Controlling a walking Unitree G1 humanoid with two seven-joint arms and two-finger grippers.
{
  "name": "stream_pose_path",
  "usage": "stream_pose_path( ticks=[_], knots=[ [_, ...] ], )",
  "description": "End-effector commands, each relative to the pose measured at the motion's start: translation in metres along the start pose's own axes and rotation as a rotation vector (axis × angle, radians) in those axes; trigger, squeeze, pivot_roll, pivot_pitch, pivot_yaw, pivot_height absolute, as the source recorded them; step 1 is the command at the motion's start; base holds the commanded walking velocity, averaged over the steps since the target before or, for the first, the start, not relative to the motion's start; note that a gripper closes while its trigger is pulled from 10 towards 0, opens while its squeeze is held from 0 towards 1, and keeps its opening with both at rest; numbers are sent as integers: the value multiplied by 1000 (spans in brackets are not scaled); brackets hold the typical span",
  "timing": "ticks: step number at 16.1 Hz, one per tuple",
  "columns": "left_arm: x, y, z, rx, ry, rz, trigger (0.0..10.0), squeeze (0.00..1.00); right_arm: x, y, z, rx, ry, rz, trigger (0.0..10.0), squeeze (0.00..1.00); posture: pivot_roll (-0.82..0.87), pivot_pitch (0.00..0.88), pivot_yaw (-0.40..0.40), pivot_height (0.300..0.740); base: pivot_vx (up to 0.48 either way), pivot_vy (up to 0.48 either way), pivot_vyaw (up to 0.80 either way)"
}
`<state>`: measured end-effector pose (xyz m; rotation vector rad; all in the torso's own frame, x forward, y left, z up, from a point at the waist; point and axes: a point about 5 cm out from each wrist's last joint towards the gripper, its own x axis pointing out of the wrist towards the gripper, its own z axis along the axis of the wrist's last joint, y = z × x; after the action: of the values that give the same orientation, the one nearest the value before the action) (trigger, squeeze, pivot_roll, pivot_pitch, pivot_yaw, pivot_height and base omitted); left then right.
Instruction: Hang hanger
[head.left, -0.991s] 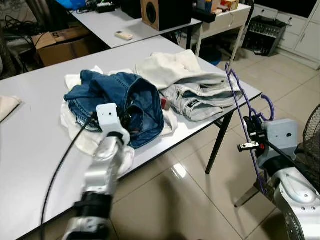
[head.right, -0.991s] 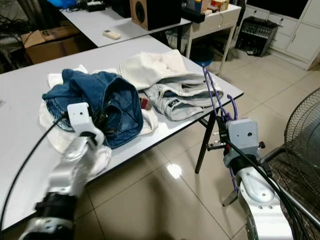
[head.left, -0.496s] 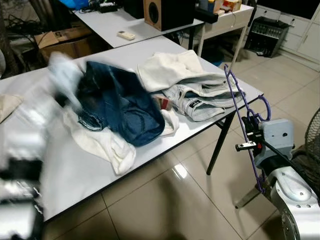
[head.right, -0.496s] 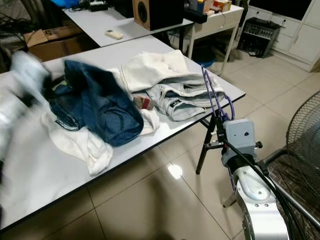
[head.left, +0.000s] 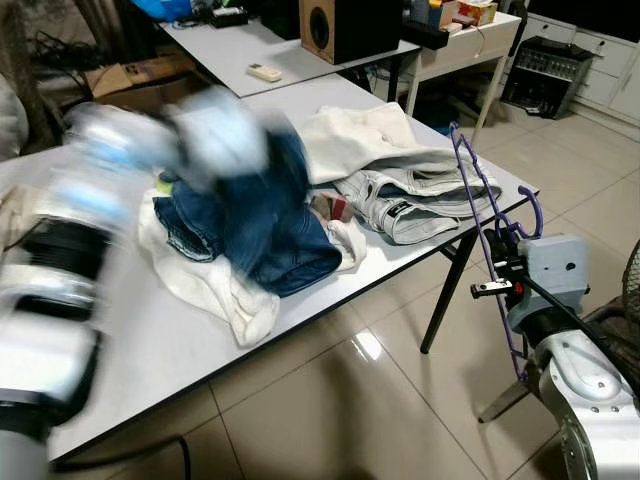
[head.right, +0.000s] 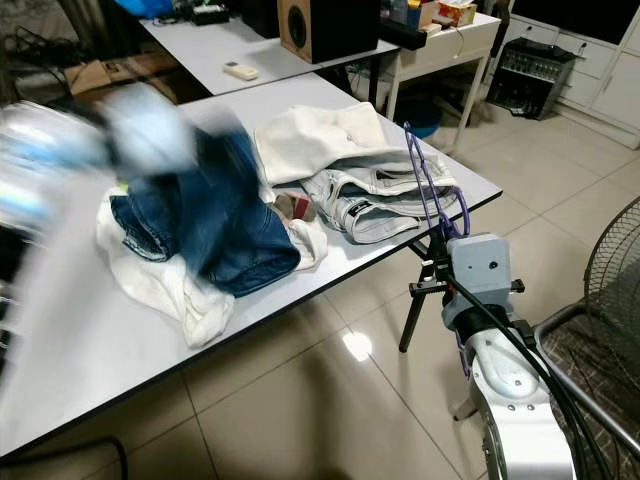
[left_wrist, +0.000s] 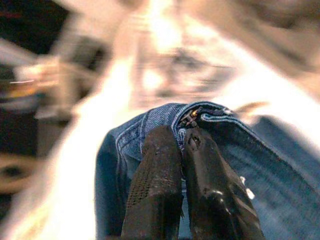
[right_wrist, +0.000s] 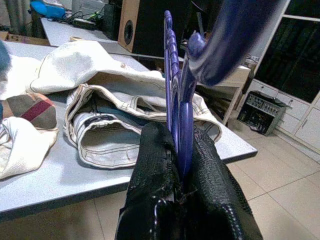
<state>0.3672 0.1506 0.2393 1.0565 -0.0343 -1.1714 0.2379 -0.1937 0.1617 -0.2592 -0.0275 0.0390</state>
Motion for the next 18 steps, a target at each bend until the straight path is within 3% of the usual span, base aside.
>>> stream_pose_path(
  ticks=[1,2,3,4,5,8,9,11,14,15,16,17,18],
  knots=[
    [6,-11,-8,3,51,-77,0,0,-3,-3,3,-15,-11,-23,10000,0,-225,0,83,740,0,0,0],
    [13,-18,-10,7,61,-103,0,0,-4,-4,3,-15,-11,-27,10000,0,-226,0,84,740,0,0,0],
    [22,-28,-16,-10,93,-125,10000,0,-5,-5,2,-16,-9,-32,10000,0,-229,0,82,740,0,0,0],
    [22,-28,-18,-30,94,-114,10000,78,-6,-5,2,-16,-8,-31,10000,0,-229,0,81,740,0,0,0],
    [20,-27,-19,-34,97,-88,10000,1000,-6,-5,2,-17,-5,-31,10000,0,-226,1,76,740,0,0,0],
    [-1,-27,-33,-91,154,-83,10000,1000,-6,-4,1,-18,0,-22,10000,0,-220,4,69,740,0,0,0],
    [-3,-28,-34,-120,139,-80,10000,1000,-6,-4,1,-18,0,-21,10000,0,-216,6,64,740,0,0,0],
    [-5,-38,-28,-287,1,-81,10000,1000,-6,-3,1,-17,3,-12,10000,0,-211,8,59,740,0,0,0],
    [-6,-47,-30,-312,4,-86,10000,1000,-6,-3,1,-17,3,-7,10000,0,-208,10,56,740,0,0,0],
    [-6,-46,-27,-418,-51,-2,10000,1000,-6,-2,1,-17,3,-6,10000,0,-207,16,59,740,0,0,0],
    [-5,-47,-23,-596,-101,104,10000,1000,-7,-3,0,-16,7,-9,10000,0,-206,17,59,740,0,0,0],
    [-2,-57,-26,-746,-77,171,10000,1000,-8,-3,0,-14,9,-10,10000,0,-205,24,61,740,0,0,0],
    [0,-60,-29,-837,-65,225,10000,1000,-9,-3,0,-13,10,-10,10000,0,-204,26,57,740,0,0,0]
  ],
)
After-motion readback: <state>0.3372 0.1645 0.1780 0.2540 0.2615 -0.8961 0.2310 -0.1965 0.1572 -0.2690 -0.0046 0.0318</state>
